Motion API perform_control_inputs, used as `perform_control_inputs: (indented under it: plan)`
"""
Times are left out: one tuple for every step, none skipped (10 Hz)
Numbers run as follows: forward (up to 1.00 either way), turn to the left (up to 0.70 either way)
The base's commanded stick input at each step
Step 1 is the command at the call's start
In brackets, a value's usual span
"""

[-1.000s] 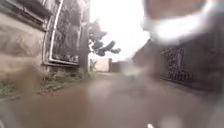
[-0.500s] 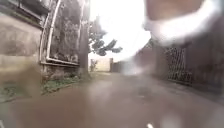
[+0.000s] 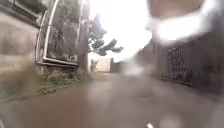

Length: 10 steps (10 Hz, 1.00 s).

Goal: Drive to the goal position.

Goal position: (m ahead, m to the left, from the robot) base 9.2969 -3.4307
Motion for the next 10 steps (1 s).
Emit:
perform_control_inputs:
  plan:
    - [0.5,0.02]
    - [0.5,0.02]
    - [0.5,0.02]
    - [0.5,0.02]
    - [0.5,0.02]
    - [0.5,0.02]
    - [0.5,0.02]
    - [0.5,0.02]
    - [0.5,0.02]
    - [0.5,0.02]
